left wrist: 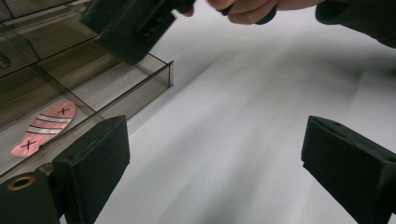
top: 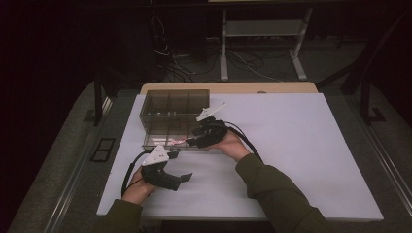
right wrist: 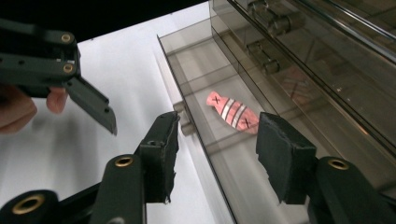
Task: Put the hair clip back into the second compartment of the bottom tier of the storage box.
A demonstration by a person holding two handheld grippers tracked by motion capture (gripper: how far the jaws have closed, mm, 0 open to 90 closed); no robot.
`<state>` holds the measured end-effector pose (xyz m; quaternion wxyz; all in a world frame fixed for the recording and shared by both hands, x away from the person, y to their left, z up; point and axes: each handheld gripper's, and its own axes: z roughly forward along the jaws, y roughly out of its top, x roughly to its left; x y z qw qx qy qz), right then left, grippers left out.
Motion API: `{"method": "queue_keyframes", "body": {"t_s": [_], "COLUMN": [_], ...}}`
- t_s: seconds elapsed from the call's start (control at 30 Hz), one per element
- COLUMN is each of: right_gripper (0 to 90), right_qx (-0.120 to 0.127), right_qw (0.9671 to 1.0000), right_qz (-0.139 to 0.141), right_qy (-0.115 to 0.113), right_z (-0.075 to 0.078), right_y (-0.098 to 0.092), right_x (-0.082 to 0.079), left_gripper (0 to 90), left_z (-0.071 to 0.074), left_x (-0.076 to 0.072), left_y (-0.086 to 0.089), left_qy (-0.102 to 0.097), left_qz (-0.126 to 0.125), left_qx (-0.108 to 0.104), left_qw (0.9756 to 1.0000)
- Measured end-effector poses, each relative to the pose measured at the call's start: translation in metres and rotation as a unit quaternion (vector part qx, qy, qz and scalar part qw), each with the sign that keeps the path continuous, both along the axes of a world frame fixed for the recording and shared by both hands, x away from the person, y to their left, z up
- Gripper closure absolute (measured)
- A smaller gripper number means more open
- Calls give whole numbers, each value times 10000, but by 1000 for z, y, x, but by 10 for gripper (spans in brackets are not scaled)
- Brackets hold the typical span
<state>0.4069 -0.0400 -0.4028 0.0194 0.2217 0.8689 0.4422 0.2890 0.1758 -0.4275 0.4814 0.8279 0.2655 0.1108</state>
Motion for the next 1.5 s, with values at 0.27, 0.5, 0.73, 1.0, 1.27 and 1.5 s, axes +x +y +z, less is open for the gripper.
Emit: {"method": "queue_keyframes", "body": {"t_s": [0.27,0.5,0.73,1.0,1.27,1.5], "right_gripper": [427,406,392,378,369,349], "right_qx": [30,25,5,-27,59,39], "right_qw": [9999,9995,9990,9977,9962,9950], "right_qz": [-153,-302,-441,-670,-861,-988], "right_qy": [-10,-71,-93,-119,-96,-125], "right_z": [2,4,1,1,3,0], "right_y": [-18,-38,-57,-85,-107,-121], "right_x": [-6,-13,-17,-22,-28,-36], "left_gripper": [66,66,66,66,66,66], "left_z": [0,0,1,0,0,0], "left_x": [0,0,1,1,1,0], "left_y": [0,0,0,0,0,0], "left_qy": [-1,23,23,52,68,61], "left_qz": [15,47,71,128,149,154], "left_qx": [-5,-39,-53,-75,-73,-105], "left_qw": [10000,10000,10000,9999,9998,9998]}}
